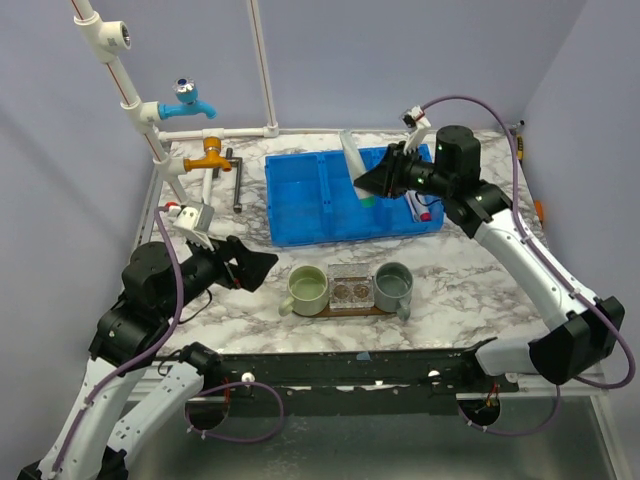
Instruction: Prepare toiletry sets of a toothbrush and toothpaste on the tray
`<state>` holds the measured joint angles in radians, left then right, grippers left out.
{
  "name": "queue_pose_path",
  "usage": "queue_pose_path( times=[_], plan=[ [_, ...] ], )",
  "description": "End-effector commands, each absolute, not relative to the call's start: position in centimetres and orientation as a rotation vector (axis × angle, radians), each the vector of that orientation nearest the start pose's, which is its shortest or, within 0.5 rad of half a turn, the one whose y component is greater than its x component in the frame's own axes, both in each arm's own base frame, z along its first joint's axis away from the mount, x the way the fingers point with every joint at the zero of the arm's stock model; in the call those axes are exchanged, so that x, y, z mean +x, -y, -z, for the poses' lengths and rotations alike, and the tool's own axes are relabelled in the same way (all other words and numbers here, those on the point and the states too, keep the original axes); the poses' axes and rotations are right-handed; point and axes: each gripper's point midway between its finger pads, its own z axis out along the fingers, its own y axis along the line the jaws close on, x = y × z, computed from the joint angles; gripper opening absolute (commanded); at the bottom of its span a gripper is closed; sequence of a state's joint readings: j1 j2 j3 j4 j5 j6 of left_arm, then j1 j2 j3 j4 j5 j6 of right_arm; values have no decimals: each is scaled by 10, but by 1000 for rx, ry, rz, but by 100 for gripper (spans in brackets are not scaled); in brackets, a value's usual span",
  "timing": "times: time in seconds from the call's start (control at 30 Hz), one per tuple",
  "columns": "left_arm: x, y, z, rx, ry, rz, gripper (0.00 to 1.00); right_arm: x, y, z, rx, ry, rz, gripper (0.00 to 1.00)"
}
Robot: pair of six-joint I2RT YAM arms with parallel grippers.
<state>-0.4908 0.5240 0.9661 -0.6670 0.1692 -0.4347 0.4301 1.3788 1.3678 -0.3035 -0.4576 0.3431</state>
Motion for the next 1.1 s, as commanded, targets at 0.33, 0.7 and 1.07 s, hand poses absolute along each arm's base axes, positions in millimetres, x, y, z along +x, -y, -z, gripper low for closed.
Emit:
queue_pose_path(
  times=[0.33, 0.7, 1.07],
  plan=[
    [130, 186, -355, 321, -1693, 1211, 99, 229, -341, -420, -554, -1497, -1580, 29],
    [108, 196, -381, 355, -1532, 1415, 99, 178, -366, -456, -564, -1286, -1913, 29],
    [108, 193, -418, 281, -1363, 1504, 99, 149, -386, -470, -563, -1233, -2001, 29]
  ],
)
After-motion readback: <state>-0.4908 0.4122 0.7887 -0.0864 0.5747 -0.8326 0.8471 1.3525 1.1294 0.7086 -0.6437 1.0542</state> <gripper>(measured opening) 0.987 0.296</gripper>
